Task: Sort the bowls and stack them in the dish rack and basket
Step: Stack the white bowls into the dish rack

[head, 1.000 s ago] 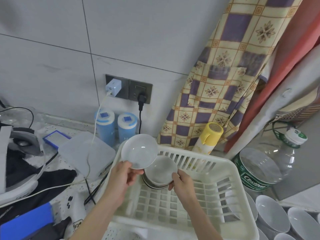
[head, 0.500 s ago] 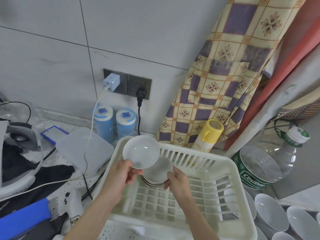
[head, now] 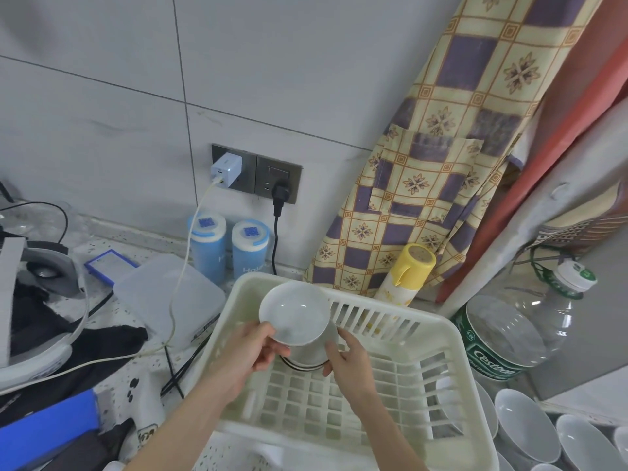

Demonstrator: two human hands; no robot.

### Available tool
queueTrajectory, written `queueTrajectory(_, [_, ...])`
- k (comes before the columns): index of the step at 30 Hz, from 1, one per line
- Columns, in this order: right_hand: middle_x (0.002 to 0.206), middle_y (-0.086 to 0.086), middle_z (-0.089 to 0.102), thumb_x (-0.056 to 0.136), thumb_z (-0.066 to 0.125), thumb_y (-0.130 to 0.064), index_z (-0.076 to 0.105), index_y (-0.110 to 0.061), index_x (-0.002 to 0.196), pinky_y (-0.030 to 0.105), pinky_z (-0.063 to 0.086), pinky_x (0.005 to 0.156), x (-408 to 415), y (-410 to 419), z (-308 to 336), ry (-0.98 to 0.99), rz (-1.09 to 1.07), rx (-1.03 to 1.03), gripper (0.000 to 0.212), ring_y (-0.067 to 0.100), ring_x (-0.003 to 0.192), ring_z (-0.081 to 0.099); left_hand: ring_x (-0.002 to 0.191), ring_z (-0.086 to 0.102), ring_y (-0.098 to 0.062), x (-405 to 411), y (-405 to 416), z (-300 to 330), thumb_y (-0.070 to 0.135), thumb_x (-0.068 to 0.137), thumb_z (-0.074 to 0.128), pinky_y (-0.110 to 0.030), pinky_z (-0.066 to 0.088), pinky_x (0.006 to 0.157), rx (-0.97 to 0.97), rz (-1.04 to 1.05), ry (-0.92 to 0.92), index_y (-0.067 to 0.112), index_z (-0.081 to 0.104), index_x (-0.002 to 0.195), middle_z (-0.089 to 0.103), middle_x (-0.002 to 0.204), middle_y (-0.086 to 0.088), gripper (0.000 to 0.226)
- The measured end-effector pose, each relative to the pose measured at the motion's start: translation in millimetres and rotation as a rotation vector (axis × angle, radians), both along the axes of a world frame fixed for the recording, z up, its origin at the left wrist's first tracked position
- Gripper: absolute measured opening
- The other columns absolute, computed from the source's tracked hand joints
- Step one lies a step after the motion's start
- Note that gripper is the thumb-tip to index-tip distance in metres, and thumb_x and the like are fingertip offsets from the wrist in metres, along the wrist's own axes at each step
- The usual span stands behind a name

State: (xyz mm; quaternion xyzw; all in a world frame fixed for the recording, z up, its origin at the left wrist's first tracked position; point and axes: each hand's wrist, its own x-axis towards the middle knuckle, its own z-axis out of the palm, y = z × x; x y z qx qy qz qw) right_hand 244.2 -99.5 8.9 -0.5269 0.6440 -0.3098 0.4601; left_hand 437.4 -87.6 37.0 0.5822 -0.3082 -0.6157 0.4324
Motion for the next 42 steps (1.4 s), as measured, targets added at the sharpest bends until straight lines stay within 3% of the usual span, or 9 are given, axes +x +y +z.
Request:
queueTrajectory(4, [0.055, -0.001, 0.063, 0.100, 0.046, -0.035, 0.054, -0.021, 0.133, 0.014, 0.045, 0.049, -3, 3, 0, 0.013, -0.192, -0.096, 0.036, 0.004, 0.052, 0.058, 0.036, 0.038, -0.009, -1, 2, 3, 0.007, 0.091, 0.045, -0.017, 0.025, 0.035, 0.003, -0.019, -0.020, -0.001, 0.062, 0.096, 0.073, 0.075, -0.023, 0.019])
queueTrajectory(8, [0.060, 0.000, 0.064, 0.098, 0.042, -0.042, 0.064, -0.036, 0.104, 0.022, 0.047, 0.073, 1, 6, 14, -0.108, -0.152, -0.190, 0.024, -0.002, 0.071, 0.062, 0.039, 0.040, -0.008, -3, 2, 3, 0.008, 0.091, 0.045, -0.018, 0.029, 0.039, 0.005, -0.092, -0.057, 0.004, 0.061, 0.105, 0.074, 0.076, -0.021, 0.022])
queueTrajectory(13, [0.073, 0.000, 0.067, 0.092, 0.051, -0.018, 0.063, -0.020, 0.122, 0.034, 0.052, 0.061, 6, 6, 23, 0.026, -0.085, -0.190, 0.033, 0.017, 0.064, 0.062, 0.041, 0.042, -0.009, -5, 2, 0, 0.012, 0.090, 0.048, -0.018, 0.031, 0.040, -0.013, -0.208, -0.074, 0.008, 0.061, 0.114, 0.076, 0.080, -0.018, 0.028])
queueTrajectory(16, [0.060, 0.005, 0.061, 0.091, 0.049, -0.010, 0.059, -0.020, 0.123, 0.021, 0.036, 0.046, 7, 5, 23, 0.033, -0.137, -0.164, 0.035, 0.008, 0.045, 0.045, 0.042, 0.041, -0.011, -7, 2, -1, 0.023, 0.090, 0.057, -0.019, 0.032, 0.040, -0.071, -0.162, -0.048, 0.039, 0.051, 0.126, 0.076, 0.080, -0.019, 0.039])
queueTrajectory(19, [0.060, 0.007, 0.070, 0.090, 0.050, -0.012, 0.055, -0.023, 0.121, 0.016, 0.038, 0.046, 11, 5, 24, 0.012, -0.189, -0.152, 0.033, 0.005, 0.048, 0.056, 0.042, 0.039, -0.012, -8, 3, -2, 0.032, 0.090, 0.062, -0.021, 0.032, 0.040, -0.147, -0.098, -0.064, 0.064, 0.038, 0.125, 0.071, 0.080, -0.026, 0.052])
queueTrajectory(24, [0.064, 0.009, 0.069, 0.093, 0.048, -0.012, 0.053, -0.017, 0.125, 0.013, 0.035, 0.040, 12, 5, 19, 0.078, -0.177, -0.122, 0.033, 0.000, 0.041, 0.054, 0.041, 0.036, -0.012, -9, 6, -4, 0.030, 0.088, 0.062, -0.020, 0.030, 0.038, -0.178, -0.082, -0.129, 0.064, 0.047, 0.119, 0.066, 0.065, -0.017, 0.048])
queueTrajectory(33, [0.066, 0.012, 0.070, 0.092, 0.048, -0.014, 0.053, -0.017, 0.126, 0.031, 0.046, 0.051, 15, -1, 12, 0.190, -0.165, -0.091, 0.034, 0.018, 0.056, 0.059, 0.057, 0.069, -0.004, -8, 3, -14, 0.022, 0.090, 0.067, -0.005, 0.043, 0.049, -0.304, -0.088, -0.419, 0.048, 0.052, 0.118, 0.072, 0.063, 0.018, 0.041])
queueTrajectory(39, [0.067, 0.012, 0.071, 0.092, 0.047, -0.012, 0.055, -0.016, 0.125, 0.029, 0.043, 0.051, 14, -3, 9, 0.193, -0.170, -0.078, 0.034, 0.018, 0.053, 0.057, 0.060, 0.068, -0.009, -7, 1, -22, 0.029, 0.090, 0.066, -0.009, 0.047, 0.055, -0.312, -0.135, -0.539, 0.037, 0.060, 0.129, 0.072, 0.062, 0.011, 0.040])
queueTrajectory(42, [0.067, 0.013, 0.071, 0.093, 0.046, -0.011, 0.055, -0.016, 0.125, 0.030, 0.045, 0.052, 14, -2, 8, 0.200, -0.165, -0.082, 0.034, 0.021, 0.057, 0.061, 0.068, 0.068, -0.020, -6, 0, -24, 0.031, 0.089, 0.067, -0.028, 0.053, 0.066, -0.315, -0.152, -0.592, 0.036, 0.063, 0.128, 0.072, 0.069, -0.008, 0.039])
